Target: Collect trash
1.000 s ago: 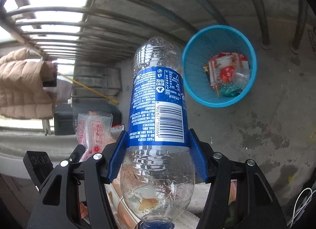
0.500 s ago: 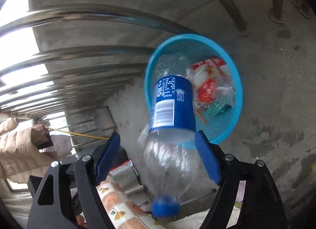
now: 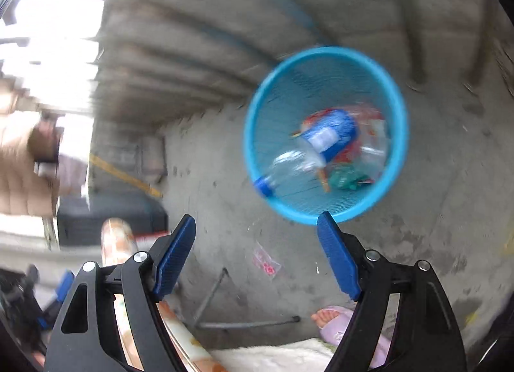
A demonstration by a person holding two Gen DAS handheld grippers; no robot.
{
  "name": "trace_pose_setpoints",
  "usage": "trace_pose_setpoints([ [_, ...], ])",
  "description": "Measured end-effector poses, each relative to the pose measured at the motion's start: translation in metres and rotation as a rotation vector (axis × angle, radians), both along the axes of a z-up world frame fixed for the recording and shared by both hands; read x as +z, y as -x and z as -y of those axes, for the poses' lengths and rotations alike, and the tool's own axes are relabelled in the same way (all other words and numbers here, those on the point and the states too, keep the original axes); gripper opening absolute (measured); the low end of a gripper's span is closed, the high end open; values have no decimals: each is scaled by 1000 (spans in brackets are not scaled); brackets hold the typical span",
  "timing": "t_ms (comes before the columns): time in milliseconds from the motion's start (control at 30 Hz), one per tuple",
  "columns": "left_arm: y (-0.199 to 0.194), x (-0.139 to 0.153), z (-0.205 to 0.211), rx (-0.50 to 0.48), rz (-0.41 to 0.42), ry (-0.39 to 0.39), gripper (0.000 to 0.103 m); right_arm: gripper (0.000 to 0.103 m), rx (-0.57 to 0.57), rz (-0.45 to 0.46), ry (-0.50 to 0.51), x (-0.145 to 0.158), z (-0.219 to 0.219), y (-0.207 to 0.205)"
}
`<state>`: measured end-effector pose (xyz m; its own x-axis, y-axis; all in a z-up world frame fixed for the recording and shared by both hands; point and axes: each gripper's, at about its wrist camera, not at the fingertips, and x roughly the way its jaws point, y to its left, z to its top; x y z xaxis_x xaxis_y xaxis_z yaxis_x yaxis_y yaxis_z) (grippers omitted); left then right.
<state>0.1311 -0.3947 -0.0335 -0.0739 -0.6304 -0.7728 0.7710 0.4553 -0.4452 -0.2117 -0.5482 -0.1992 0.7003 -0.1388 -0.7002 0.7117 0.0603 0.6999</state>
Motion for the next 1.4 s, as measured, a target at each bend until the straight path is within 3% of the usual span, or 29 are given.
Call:
trace_pose_setpoints([
  [167,-12,41,-90,87,140,33,78,76,257,-5,84,9,-24,-76],
  [367,-26,61,-186,255,224,33,82,76,513,-26,21,-20,-46,-176],
  [500,-26,68,-233,327,239,21,82,76,652,-98,-52,-83,-54,-242],
  [600,-26,71,-257,365,197,38,82,76,744,-242,-88,-144,-61,-291],
  [700,-28,72,-276,418,129,51,82,76,840,-393,-37,-195,-82,-338],
  [800,-27,76,-297,461,122,52,82,76,953,-506,34,-238,-110,-377],
  [967,-29,74,-311,538,152,18,82,85,1000,-610,100,-287,-145,-414],
  [1100,-32,70,-321,578,132,21,82,85,1010,-686,106,-313,-166,-431],
  [1400,-23,60,-316,549,112,27,82,86,1041,-808,221,-343,-205,-450],
])
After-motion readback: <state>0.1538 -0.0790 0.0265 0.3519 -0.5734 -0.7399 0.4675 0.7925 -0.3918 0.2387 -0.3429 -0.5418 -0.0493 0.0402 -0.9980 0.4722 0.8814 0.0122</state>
